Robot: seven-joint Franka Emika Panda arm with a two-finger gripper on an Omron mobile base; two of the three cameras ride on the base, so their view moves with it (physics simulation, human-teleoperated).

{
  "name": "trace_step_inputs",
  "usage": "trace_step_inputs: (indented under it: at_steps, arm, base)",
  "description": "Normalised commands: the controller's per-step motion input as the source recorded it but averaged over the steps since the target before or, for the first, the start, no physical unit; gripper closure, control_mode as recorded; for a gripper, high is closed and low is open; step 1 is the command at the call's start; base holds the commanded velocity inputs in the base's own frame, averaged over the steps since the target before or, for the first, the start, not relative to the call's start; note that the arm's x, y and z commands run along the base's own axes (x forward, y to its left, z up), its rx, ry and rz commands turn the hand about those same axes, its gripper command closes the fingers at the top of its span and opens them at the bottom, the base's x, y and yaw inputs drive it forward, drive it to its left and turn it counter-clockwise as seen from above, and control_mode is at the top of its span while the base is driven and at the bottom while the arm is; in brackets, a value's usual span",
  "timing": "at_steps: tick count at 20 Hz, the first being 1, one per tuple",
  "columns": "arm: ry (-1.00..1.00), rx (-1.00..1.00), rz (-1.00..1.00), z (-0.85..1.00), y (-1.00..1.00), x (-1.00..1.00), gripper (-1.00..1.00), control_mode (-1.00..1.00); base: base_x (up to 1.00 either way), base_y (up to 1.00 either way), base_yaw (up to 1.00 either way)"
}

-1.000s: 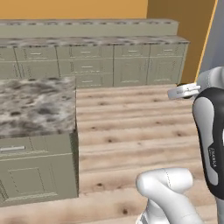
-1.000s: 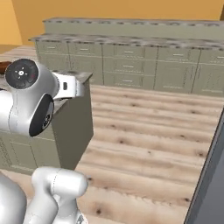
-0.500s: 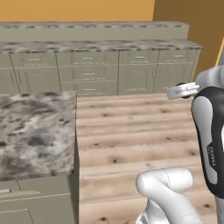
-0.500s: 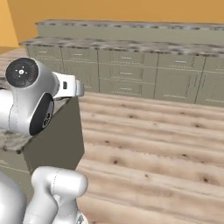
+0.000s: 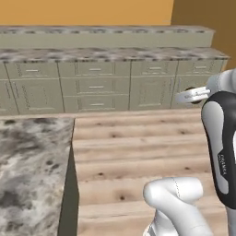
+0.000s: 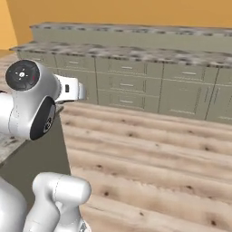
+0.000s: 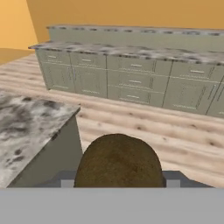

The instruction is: Retrieve the kiwi and mango from the fridge and place them into the bowl on the dining table.

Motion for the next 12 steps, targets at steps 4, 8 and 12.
trace_step_inputs:
  at_steps: [4, 8, 12]
  arm:
    - [0.00, 0.00, 0.00, 0.00, 0.00, 0.00, 1.00, 1.00]
    - [0.00, 0.00, 0.00, 0.00, 0.00, 0.00, 1.00, 1.00]
    - [0.00, 0.00, 0.00, 0.00, 0.00, 0.00, 1.00, 1.00]
  base:
    - [1.00, -0.49, 0.34]
    - [1.00, -0.37, 0.48]
    - [1.00, -0.41, 0.48]
